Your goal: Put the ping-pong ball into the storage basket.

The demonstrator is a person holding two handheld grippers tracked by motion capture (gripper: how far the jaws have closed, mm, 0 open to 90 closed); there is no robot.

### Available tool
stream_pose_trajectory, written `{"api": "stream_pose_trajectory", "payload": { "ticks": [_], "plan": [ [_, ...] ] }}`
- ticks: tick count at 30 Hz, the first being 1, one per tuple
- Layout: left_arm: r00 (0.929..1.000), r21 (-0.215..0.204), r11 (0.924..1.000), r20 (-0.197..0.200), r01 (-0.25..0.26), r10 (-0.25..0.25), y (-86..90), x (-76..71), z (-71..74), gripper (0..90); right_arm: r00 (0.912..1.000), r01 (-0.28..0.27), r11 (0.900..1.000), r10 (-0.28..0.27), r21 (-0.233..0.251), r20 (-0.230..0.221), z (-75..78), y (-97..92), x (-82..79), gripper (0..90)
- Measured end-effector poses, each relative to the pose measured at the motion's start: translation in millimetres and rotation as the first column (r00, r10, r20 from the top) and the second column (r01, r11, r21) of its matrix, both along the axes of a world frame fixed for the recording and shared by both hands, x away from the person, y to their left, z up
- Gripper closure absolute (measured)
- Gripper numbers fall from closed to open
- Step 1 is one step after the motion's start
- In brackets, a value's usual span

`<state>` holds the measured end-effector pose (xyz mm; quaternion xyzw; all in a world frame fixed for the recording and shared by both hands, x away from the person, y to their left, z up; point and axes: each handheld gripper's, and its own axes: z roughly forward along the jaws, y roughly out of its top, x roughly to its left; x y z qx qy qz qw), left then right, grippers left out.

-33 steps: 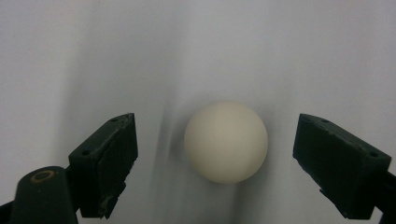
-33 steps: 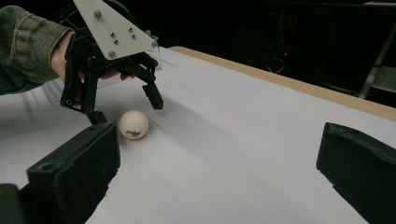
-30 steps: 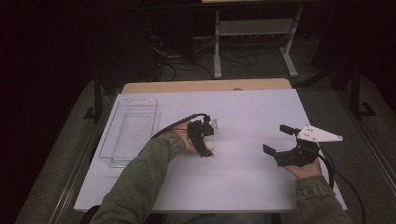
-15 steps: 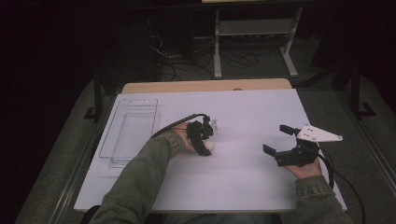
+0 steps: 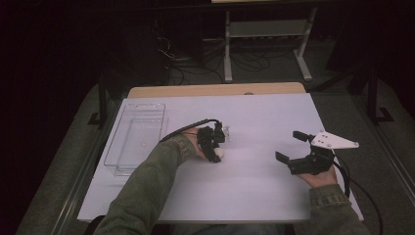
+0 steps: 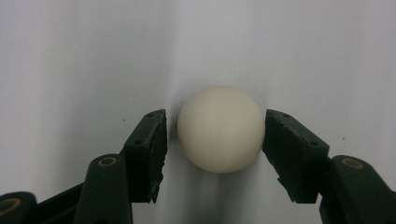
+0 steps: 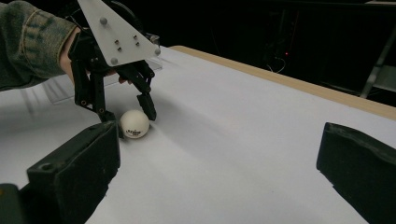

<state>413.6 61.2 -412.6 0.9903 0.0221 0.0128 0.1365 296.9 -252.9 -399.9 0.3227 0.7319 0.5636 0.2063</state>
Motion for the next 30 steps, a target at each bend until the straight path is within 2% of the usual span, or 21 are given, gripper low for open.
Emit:
{"api": "stream_pose_trajectory", "payload": {
  "ticks": [8,16,30],
  "plan": [
    [0.9997,0.026,0.9994,-0.002,0.023,-0.023,-2.7,-0.5,0.8,50.2,1.0000,-0.001,1.0000,0.001,0.002,-0.001,0.0,0.3,0.0,0.0],
    [0.9990,0.063,0.9971,-0.011,0.044,-0.043,-4.0,-0.2,2.8,51.2,1.0000,-0.001,1.0000,0.001,0.001,-0.001,0.0,0.5,0.1,0.0],
    [0.9985,0.071,0.9960,-0.009,0.055,-0.054,-5.6,0.7,13.6,51.4,1.0000,-0.002,1.0000,0.002,0.001,-0.001,0.1,0.5,0.0,0.0]
  ]
}}
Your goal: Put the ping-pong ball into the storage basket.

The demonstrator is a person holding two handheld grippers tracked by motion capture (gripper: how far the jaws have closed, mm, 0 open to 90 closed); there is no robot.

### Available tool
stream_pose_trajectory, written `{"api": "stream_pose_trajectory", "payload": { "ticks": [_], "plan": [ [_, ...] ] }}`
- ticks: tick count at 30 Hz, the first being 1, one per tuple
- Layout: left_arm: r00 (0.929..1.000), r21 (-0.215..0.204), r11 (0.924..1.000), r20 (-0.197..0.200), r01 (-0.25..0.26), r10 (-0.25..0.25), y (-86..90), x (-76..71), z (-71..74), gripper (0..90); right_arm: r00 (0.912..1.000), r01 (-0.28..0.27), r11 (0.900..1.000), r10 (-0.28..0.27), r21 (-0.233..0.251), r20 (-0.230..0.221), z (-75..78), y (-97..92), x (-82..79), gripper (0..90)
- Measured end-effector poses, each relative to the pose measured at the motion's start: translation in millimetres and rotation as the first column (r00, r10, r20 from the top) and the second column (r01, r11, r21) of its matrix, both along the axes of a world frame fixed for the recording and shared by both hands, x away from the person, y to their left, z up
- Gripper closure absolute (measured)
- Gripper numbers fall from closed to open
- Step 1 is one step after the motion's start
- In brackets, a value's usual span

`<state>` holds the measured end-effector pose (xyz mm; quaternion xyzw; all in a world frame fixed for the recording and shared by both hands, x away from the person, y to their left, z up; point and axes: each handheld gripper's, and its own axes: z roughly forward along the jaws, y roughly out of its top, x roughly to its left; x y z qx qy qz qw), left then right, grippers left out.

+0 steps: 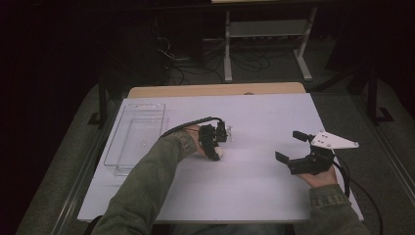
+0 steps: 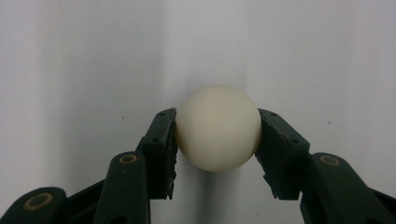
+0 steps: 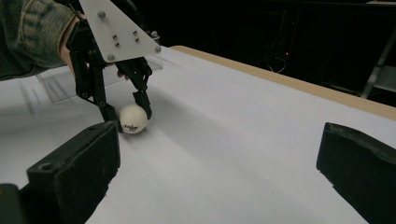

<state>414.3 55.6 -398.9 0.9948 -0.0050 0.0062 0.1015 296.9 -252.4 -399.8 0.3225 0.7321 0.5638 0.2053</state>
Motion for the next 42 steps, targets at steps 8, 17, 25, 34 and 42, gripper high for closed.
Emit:
{"api": "stream_pose_trajectory", "payload": {
  "ticks": [8,17,25,34,42],
  "plan": [
    [1.0000,0.015,0.9999,0.005,-0.001,0.001,3.7,-0.4,9.0,51.4,1.0000,0.000,1.0000,0.000,0.001,0.001,0.2,0.3,-0.2,0.0],
    [0.9999,0.019,0.9998,0.014,-0.002,0.001,4.5,-2.0,22.4,51.5,1.0000,0.001,1.0000,-0.001,0.002,0.001,0.2,0.4,-0.3,0.0],
    [0.9998,0.024,0.9997,0.020,0.000,-0.001,4.9,-3.8,31.1,51.4,1.0000,0.000,1.0000,0.000,0.002,0.004,0.5,0.3,-0.5,0.0],
    [0.9996,0.024,0.9997,0.027,-0.007,0.006,8.5,-3.7,43.8,51.5,1.0000,0.000,1.0000,0.000,0.002,0.005,0.6,0.1,-0.6,0.0],
    [0.9994,0.031,0.9995,0.034,-0.006,0.005,10.4,-4.2,53.7,51.5,1.0000,0.001,1.0000,-0.001,0.002,0.006,0.7,0.4,-0.7,0.0]
  ]
}}
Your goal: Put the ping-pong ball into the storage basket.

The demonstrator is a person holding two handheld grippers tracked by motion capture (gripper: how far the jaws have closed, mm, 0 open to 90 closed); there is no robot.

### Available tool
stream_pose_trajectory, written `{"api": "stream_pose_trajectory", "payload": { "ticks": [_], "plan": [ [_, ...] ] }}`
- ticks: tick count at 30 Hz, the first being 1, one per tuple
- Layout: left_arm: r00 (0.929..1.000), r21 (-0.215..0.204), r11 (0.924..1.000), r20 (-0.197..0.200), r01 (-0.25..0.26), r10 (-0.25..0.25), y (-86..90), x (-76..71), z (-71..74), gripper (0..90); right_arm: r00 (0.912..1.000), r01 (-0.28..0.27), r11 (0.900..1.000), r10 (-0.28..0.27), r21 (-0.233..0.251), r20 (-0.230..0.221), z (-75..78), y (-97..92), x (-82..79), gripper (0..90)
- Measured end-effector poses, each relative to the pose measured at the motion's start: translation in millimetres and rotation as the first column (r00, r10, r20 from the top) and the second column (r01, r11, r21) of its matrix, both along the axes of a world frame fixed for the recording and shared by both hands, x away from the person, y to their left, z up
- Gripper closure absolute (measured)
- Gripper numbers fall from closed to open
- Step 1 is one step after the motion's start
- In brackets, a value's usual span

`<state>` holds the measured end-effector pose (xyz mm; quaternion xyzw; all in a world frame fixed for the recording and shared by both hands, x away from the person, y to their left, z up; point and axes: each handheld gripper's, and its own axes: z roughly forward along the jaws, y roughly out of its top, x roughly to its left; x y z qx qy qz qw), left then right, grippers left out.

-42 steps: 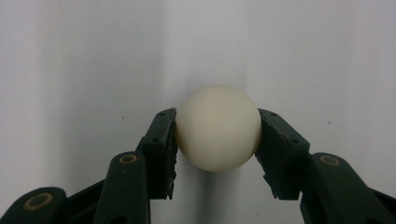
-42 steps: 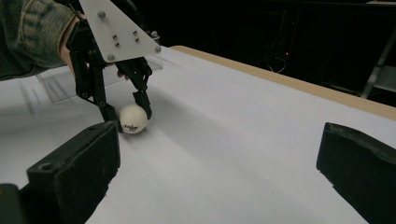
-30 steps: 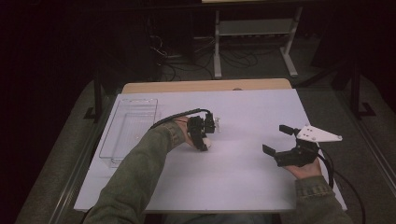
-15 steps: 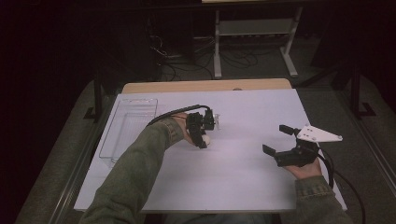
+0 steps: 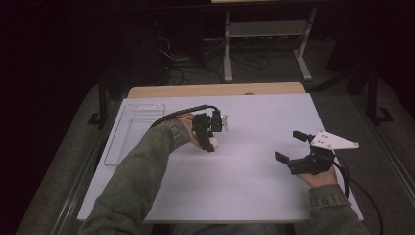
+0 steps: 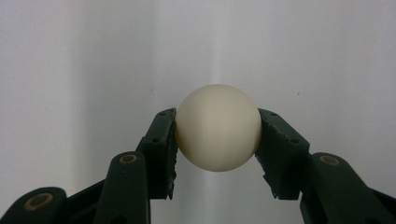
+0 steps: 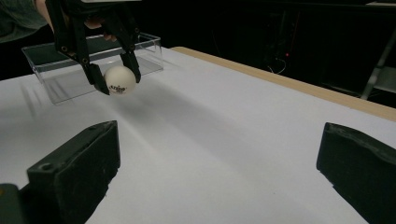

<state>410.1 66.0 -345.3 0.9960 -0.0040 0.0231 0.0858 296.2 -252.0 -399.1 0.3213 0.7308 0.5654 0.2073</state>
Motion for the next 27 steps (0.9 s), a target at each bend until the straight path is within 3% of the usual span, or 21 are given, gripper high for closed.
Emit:
{"api": "stream_pose_trajectory", "payload": {
  "ticks": [27],
  "plan": [
    [0.9996,0.028,0.9996,0.029,-0.002,0.002,13.5,-5.0,30.4,51.5,1.0000,-0.002,1.0000,0.002,-0.002,0.000,-0.1,0.5,-0.5,0.0]
  ]
}}
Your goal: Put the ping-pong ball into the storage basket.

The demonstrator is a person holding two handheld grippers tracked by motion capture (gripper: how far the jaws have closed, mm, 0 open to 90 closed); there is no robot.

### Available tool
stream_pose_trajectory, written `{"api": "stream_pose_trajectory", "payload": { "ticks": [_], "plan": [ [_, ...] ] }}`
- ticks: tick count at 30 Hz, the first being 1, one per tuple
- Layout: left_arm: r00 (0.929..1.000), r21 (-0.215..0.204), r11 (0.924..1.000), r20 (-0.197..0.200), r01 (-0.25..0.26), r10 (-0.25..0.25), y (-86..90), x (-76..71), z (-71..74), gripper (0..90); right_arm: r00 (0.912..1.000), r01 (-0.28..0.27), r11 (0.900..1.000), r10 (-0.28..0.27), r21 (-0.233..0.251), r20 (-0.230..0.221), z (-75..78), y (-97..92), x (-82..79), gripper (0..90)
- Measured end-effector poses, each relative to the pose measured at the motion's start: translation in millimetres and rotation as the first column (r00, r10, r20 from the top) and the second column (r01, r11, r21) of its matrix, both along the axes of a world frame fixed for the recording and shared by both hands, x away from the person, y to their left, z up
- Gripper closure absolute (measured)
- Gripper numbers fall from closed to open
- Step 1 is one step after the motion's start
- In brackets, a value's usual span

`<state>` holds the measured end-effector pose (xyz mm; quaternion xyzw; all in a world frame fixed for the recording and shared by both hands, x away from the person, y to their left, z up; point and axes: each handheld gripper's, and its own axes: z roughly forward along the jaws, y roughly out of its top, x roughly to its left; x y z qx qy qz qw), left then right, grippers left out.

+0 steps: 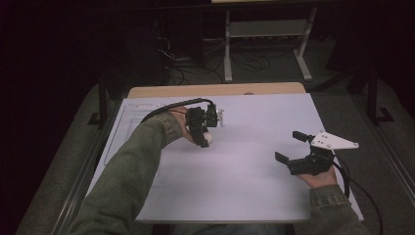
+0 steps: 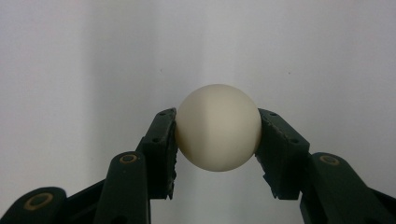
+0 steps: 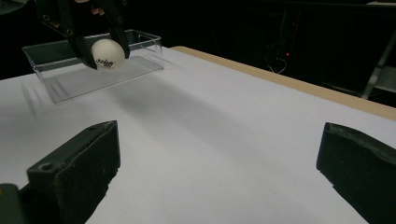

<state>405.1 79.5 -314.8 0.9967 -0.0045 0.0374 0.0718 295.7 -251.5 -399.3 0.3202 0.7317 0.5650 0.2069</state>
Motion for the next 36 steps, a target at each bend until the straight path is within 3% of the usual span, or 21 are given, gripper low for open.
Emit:
{"api": "stream_pose_trajectory", "payload": {
  "ticks": [36],
  "plan": [
    [0.9930,-0.050,0.9945,0.069,-0.093,0.096,58.7,-6.3,49.6,51.5,1.0000,0.002,1.0000,-0.002,-0.001,-0.002,0.0,0.9,-0.7,0.0]
  ]
}}
